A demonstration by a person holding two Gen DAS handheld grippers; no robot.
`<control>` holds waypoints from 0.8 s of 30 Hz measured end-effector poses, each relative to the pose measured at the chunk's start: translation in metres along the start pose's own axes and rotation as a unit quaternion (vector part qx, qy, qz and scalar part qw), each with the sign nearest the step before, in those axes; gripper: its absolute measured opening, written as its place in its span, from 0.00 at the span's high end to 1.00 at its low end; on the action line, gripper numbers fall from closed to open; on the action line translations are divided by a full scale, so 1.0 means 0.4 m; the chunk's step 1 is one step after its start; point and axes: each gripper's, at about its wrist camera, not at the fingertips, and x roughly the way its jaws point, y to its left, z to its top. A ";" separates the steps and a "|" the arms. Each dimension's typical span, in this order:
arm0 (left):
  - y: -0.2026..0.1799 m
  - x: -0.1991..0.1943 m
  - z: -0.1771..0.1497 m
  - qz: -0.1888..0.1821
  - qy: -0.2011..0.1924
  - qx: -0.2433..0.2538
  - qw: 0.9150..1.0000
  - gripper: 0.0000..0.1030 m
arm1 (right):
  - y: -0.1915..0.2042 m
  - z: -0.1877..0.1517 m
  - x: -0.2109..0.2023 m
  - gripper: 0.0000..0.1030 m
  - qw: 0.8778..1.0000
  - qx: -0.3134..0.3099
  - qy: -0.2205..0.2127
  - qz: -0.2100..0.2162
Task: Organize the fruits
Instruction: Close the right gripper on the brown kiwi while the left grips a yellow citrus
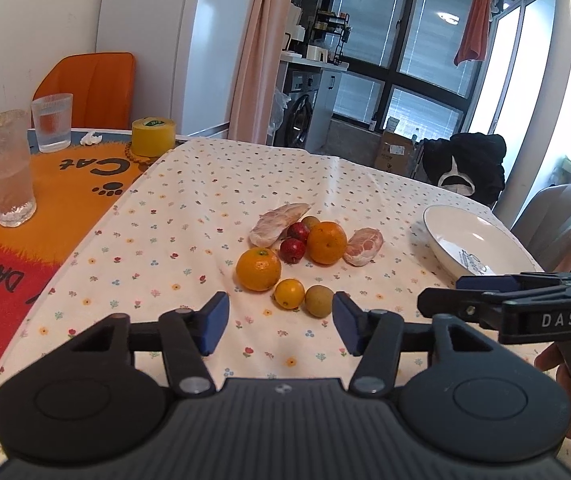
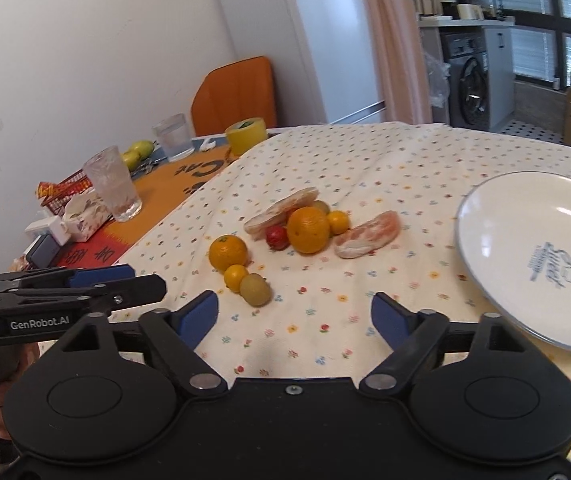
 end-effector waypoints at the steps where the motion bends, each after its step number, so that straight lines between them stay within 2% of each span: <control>1: 0.004 0.007 0.000 0.000 0.002 -0.005 1.000 0.50 | 0.002 0.002 0.010 0.27 1.000 -0.003 0.004 0.005; 4: 0.019 0.028 0.000 -0.001 0.011 -0.016 1.000 0.58 | 0.011 0.006 0.040 0.37 1.000 -0.011 0.015 0.023; 9: 0.031 0.051 0.001 -0.008 0.018 -0.027 0.999 0.66 | 0.027 0.015 0.094 0.48 0.998 -0.028 0.037 0.046; 13: 0.044 0.070 0.007 -0.006 0.020 -0.029 0.999 0.67 | 0.033 0.020 0.133 0.56 0.996 -0.030 0.054 0.059; 19: 0.060 0.092 0.014 -0.009 0.022 -0.032 0.999 0.67 | 0.038 0.028 0.181 0.58 0.995 -0.036 0.067 0.064; 21: 0.064 0.099 0.016 -0.012 0.025 -0.035 0.999 0.67 | 0.037 0.029 0.197 0.63 0.995 -0.038 0.071 0.065; 22: 0.066 0.102 0.017 -0.013 0.027 -0.036 0.999 0.67 | 0.036 0.029 0.203 0.72 0.995 -0.038 0.072 0.065; 23: 0.068 0.106 0.017 -0.016 0.029 -0.038 0.999 0.67 | 0.035 0.028 0.208 0.77 0.995 -0.038 0.072 0.061; 24: 0.070 0.110 0.018 -0.017 0.031 -0.038 0.999 0.67 | 0.033 0.027 0.209 0.77 0.995 -0.038 0.068 0.062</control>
